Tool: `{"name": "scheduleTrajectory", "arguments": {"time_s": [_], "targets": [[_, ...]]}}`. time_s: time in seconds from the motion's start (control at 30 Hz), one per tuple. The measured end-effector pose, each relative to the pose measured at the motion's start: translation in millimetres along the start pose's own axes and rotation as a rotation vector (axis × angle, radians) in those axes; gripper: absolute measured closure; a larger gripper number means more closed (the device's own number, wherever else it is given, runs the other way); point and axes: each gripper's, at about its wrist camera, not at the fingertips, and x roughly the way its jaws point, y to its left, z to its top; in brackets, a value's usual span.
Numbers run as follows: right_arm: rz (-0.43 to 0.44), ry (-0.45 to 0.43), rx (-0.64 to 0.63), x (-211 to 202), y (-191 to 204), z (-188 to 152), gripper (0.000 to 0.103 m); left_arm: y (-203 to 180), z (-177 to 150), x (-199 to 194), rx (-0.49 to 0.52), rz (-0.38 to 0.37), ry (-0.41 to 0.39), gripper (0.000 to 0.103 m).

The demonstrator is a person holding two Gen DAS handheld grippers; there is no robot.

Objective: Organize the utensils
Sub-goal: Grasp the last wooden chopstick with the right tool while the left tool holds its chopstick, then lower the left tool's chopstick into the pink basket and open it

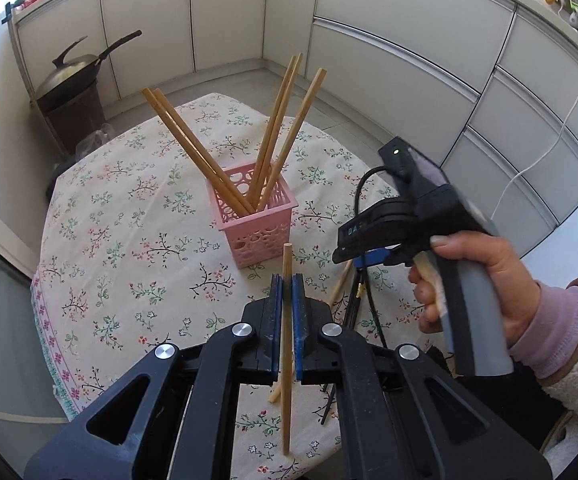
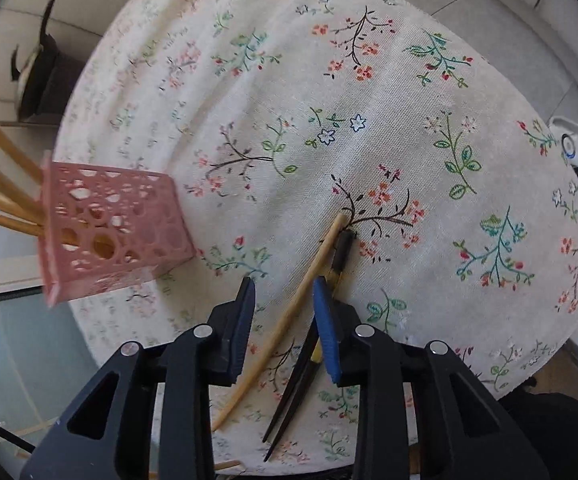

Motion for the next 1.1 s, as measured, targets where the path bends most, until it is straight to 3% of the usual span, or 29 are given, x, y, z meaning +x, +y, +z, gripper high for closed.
{"name": "scheduleTrajectory", "arguments": {"time_s": [0.1,0.17,0.27,0.5,0.83,1.1], "targets": [[-0.033,-0.004,-0.002,7.7,4.8,1.9,0.076,2.7,0.2,0.8,-0.009,0.004,-0.003,0.099],[-0.037,-0.016,-0.01,10.3,8.1,2.8,0.092,4.2,0.3,-0.1,-0.017,0.007,-0.007,0.099],[0.018,-0.036,0.021,10.6,4.6,6.1,0.095,7.8,-0.3,-3.3,-0.033,0.014,-0.021,0.099],[0.112,-0.149,-0.026,-26.1,2.1,-15.0,0.097,17.3,-2.0,-20.2,-0.069,0.046,-0.076,0.099],[0.236,-0.324,-0.235,-124.9,-0.7,-85.3,0.097,29.2,-13.4,-58.5,-0.143,0.098,-0.185,0.099],[0.261,-0.408,-0.326,-185.2,1.4,-112.9,0.097,29.4,-5.2,-88.3,-0.186,0.122,-0.262,0.099]]}}
